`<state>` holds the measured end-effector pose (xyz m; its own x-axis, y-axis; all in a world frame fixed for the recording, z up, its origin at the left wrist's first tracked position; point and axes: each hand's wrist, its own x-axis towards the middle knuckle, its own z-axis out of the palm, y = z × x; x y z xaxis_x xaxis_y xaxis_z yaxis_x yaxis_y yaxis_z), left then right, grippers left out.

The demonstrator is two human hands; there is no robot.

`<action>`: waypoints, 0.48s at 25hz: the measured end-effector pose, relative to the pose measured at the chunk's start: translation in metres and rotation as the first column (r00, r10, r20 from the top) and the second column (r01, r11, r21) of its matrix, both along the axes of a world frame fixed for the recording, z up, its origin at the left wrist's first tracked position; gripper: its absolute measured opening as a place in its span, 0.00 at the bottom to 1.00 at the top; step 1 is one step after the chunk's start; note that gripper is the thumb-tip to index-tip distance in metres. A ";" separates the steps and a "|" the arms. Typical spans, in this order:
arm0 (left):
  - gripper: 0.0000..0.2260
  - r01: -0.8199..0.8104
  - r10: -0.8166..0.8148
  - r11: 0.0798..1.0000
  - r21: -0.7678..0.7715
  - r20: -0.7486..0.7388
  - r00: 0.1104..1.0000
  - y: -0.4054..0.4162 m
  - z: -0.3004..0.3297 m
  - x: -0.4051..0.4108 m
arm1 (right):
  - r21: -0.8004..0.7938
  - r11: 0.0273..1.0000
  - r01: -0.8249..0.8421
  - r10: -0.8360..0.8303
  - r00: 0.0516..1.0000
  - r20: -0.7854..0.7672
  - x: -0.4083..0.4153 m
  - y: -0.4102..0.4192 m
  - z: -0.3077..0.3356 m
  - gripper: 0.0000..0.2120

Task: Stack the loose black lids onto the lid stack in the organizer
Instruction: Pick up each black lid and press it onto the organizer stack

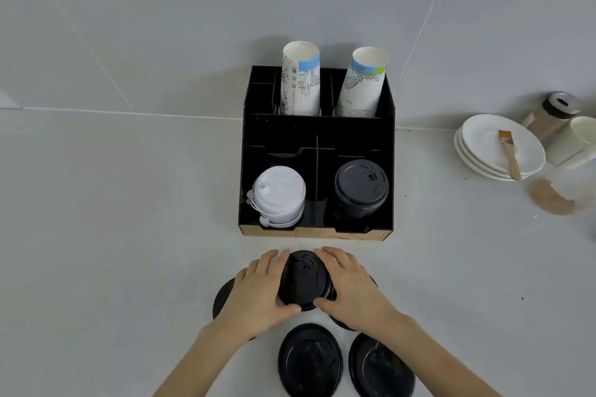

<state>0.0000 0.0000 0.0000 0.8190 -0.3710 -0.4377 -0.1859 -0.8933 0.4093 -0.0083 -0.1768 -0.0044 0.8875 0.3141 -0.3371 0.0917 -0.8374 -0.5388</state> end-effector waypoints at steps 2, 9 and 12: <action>0.37 0.004 -0.005 1.000 0.012 0.012 1.000 -0.001 -0.003 0.002 | 0.029 0.999 0.020 -0.020 1.000 0.014 0.002 0.001 -0.002 0.34; 0.34 0.010 -0.009 1.000 -0.012 0.075 0.997 -0.003 -0.008 0.002 | 0.101 0.994 0.048 -0.051 0.998 0.032 -0.003 0.003 -0.006 0.33; 0.33 0.008 -0.002 0.998 -0.069 0.081 0.997 -0.002 -0.003 0.000 | 0.142 0.988 0.062 -0.067 0.997 0.028 -0.006 0.000 0.000 0.32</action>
<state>-0.0004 -0.0019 -0.0030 0.8490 -0.4020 -0.3430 -0.2253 -0.8624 0.4533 -0.0139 -0.1764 -0.0045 0.9171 0.2982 -0.2646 0.0592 -0.7582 -0.6493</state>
